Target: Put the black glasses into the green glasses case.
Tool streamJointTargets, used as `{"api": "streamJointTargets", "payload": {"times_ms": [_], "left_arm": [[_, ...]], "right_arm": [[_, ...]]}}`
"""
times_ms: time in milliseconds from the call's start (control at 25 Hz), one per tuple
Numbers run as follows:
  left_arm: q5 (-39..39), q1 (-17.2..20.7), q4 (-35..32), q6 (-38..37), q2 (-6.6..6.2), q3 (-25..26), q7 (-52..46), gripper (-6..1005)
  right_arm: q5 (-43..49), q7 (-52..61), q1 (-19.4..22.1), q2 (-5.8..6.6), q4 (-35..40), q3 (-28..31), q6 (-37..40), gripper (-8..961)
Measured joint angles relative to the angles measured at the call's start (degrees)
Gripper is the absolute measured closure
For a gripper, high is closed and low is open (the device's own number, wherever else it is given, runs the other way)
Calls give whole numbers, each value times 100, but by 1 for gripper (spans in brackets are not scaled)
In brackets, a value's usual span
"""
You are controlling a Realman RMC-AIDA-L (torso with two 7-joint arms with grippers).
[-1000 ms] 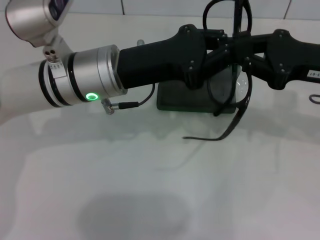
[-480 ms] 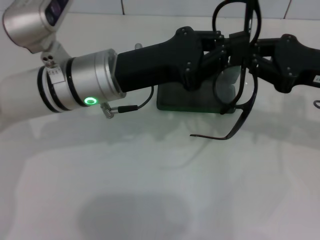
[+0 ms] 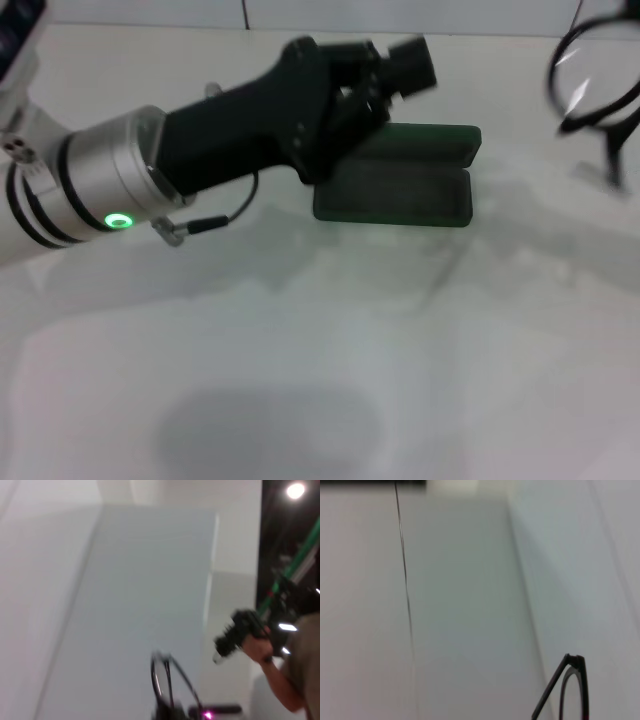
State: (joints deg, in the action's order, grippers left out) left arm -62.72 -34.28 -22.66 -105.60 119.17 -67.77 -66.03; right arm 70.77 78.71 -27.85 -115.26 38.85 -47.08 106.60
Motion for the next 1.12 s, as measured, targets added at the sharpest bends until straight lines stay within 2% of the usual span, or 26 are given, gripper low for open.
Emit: {"api": "streamJointTargets", "payload": {"times_ms": [160,360,520,640,800,920,1120], "left_arm": [[-581,-179,-17,-110,57,-65,264,945],[-772,-563,-20,-287,75,-810,428,945],[-383,-595,-10,-330,127,-1090,522,945],[588,-529,125,-335,128,-1459,555,946],[1165,-420,211,-258,114,-1548,518,946],[1429,-394,420,-75,111,-1539,498,946],[1519,-345,511,189,117,-1574,433,947]], "right_arm": [[-373,-44,-61,-10,-20,104,32,850],[-417,-338,-325,-64,-100,-121,-463,850],[-412,-840,-593,-74,-395,-902,-1238,850],[-423,-1068,-710,-81,-486,-1596,-1818,850],[-454,-1149,-826,-91,-494,-2483,-2346,850],[-579,-1153,-851,-93,-494,-2730,-2455,850],[-708,-1157,-785,-93,-494,-2715,-2494,850]]}}
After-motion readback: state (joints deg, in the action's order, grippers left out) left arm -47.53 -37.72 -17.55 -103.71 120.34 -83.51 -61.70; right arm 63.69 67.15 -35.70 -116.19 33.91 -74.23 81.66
